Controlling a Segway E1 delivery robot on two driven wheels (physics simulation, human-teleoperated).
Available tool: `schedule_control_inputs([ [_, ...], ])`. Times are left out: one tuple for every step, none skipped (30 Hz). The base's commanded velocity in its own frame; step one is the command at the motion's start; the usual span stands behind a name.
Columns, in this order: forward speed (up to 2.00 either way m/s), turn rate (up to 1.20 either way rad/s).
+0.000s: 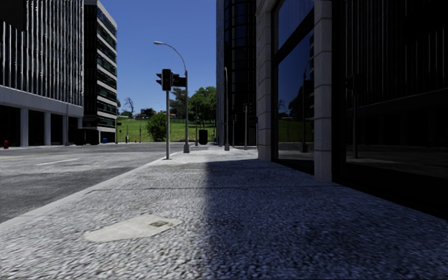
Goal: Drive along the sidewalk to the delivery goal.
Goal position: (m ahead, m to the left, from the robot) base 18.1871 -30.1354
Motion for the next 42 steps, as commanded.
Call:
schedule_control_inputs([
  [2.0,0.0],
  [2.0,0.0],
  [2.0,0.0],
  [2.0,0.0],
  [2.0,0.0],
  [2.0,0.0],
  [2.0,0.0],
  [2.0,0.0],
  [2.0,0.0],
  [2.0,0.0],
  [2.0,0.0],
  [2.0,0.0],
  [2.0,0.0],
  [2.0,0.0],
  [2.0,0.0],
  [2.0,0.0],
  [2.0,0.0],
  [2.0,0.0],
  [2.0,0.0],
  [2.0,0.0],
  [2.0,0.0],
  [2.0,0.0],
  [2.0,0.0],
  [2.0,0.0],
  [2.0,0.0],
  [2.0,0.0],
  [2.0,0.0],
  [2.0,0.0],
  [2.0,0.0],
  [2.0,0.0],
  [2.0,0.0],
  [2.0,0.0],
  [2.0,0.0],
  [2.0,0.0],
  [2.0,0.0],
  [2.0,0.0],
  [2.0,0.0],
  [2.0,0.0],
  [2.0,0.0],
  [2.0,0.0],
  [2.0,0.0],
  [2.0,0.0],
])
